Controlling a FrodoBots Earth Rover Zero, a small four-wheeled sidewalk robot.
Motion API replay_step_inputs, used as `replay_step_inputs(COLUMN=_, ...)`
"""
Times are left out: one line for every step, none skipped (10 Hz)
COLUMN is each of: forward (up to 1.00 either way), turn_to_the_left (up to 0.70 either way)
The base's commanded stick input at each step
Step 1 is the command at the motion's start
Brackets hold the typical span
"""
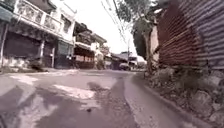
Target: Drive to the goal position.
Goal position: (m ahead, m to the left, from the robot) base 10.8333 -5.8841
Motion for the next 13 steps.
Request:
replay_step_inputs(forward=0.7, turn_to_the_left=-0.06)
replay_step_inputs(forward=0.7, turn_to_the_left=-0.21)
replay_step_inputs(forward=0.7, turn_to_the_left=-0.35)
replay_step_inputs(forward=0.7, turn_to_the_left=-0.35)
replay_step_inputs(forward=0.7, turn_to_the_left=0.0)
replay_step_inputs(forward=0.7, turn_to_the_left=0.0)
replay_step_inputs(forward=0.7, turn_to_the_left=0.0)
replay_step_inputs(forward=0.7, turn_to_the_left=0.0)
replay_step_inputs(forward=0.7, turn_to_the_left=0.0)
replay_step_inputs(forward=0.7, turn_to_the_left=0.0)
replay_step_inputs(forward=0.7, turn_to_the_left=0.0)
replay_step_inputs(forward=0.7, turn_to_the_left=0.0)
replay_step_inputs(forward=0.7, turn_to_the_left=0.0)
